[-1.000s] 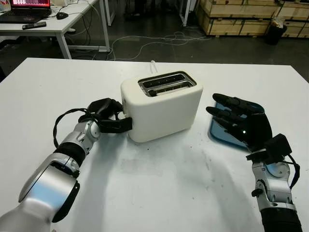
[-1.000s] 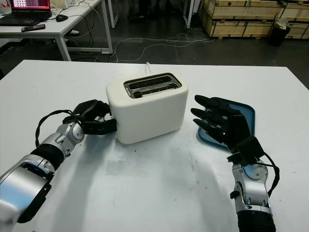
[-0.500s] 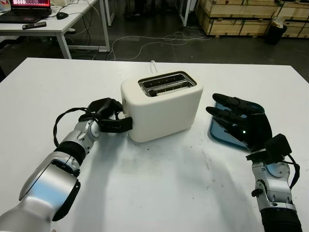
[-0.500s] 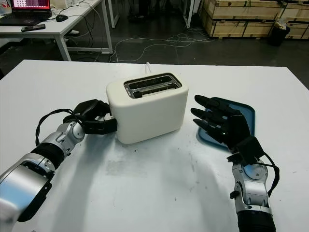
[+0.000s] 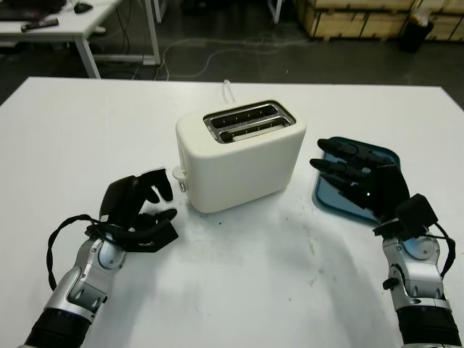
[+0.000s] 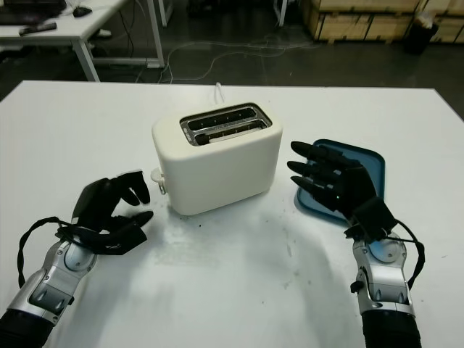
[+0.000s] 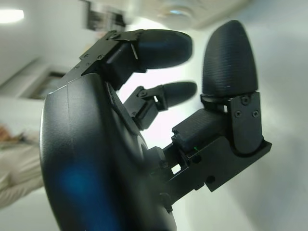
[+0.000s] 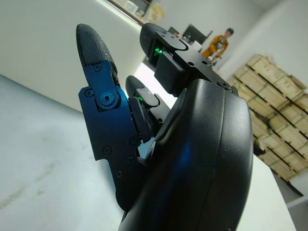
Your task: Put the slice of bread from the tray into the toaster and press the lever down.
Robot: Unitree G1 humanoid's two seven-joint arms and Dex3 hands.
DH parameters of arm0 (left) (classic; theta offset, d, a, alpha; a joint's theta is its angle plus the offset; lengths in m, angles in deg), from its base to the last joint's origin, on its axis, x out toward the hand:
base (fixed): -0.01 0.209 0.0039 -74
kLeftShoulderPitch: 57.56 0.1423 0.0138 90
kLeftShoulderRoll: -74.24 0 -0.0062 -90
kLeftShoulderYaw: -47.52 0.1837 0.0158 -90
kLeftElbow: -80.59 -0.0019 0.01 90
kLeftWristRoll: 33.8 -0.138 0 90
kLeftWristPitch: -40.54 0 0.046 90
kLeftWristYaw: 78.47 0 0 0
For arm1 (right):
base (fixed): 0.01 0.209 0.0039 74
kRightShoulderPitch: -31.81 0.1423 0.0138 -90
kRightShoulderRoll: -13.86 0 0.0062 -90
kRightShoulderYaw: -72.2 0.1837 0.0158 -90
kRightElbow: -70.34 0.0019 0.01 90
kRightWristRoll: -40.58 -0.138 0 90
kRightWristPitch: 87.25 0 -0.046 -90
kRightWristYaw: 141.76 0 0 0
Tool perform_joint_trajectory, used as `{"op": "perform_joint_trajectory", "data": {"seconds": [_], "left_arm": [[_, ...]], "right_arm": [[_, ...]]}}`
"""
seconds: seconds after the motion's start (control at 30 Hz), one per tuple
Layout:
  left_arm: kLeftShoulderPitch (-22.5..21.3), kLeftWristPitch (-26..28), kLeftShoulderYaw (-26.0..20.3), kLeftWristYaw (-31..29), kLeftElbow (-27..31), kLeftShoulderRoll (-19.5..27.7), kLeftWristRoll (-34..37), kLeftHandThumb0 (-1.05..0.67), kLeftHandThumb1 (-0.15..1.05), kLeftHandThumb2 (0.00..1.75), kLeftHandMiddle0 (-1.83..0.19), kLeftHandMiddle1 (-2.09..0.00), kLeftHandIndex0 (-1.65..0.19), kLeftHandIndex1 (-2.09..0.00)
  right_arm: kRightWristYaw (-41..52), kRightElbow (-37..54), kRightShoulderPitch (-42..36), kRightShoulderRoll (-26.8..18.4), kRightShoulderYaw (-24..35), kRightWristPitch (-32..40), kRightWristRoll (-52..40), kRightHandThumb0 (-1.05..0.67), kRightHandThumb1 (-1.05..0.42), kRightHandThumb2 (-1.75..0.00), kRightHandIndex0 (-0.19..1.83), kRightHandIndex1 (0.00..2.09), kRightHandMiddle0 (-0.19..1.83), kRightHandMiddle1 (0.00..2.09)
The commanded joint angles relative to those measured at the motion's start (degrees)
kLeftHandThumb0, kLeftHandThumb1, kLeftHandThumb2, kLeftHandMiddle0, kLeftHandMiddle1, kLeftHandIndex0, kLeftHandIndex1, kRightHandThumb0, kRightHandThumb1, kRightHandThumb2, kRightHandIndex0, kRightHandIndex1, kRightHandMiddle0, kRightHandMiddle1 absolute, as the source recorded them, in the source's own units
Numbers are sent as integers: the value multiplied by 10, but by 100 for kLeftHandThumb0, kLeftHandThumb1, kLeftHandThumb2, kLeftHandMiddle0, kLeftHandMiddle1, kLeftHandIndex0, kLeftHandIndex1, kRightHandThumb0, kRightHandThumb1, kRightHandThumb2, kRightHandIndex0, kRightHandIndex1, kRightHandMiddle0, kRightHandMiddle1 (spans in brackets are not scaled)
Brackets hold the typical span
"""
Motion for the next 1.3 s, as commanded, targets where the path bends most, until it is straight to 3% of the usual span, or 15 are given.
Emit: {"op": "perform_joint_trajectory", "data": {"seconds": [0.0,0.2,0.43,0.63,0.83,1.0,1.27], "left_arm": [[-11,-3,-17,16,4,0,-12,-87,52,140,-31,-175,-2,-175],[-18,33,-43,13,17,9,-40,-86,52,136,-4,-175,0,-175],[-39,34,-57,11,11,25,-62,-91,66,114,-5,-175,0,-175],[-67,33,-66,-49,29,59,-45,-103,84,85,-10,-175,0,-175],[-116,32,-79,-151,46,87,6,-105,81,77,-26,-175,-1,-175],[-174,56,-71,-227,41,106,22,-105,76,72,-36,-175,-13,-175],[-233,92,-41,-297,45,124,-19,-105,59,93,-45,-175,-22,-175]], "right_arm": [[2,-6,12,-7,5,3,1,-66,-88,0,80,4,73,0],[6,-31,32,-20,13,-12,2,-65,-88,0,80,3,72,0],[8,-45,56,-48,27,-21,9,-59,-86,0,79,2,70,0],[-7,-64,100,-124,33,-28,72,-56,-84,0,78,1,71,1],[9,-81,145,-191,24,-39,112,-55,-82,0,78,1,72,1],[30,-99,191,-226,-3,-37,142,-57,-81,0,78,1,74,1],[75,-119,249,-255,-50,-41,178,-60,-81,-1,84,2,78,1]]}}
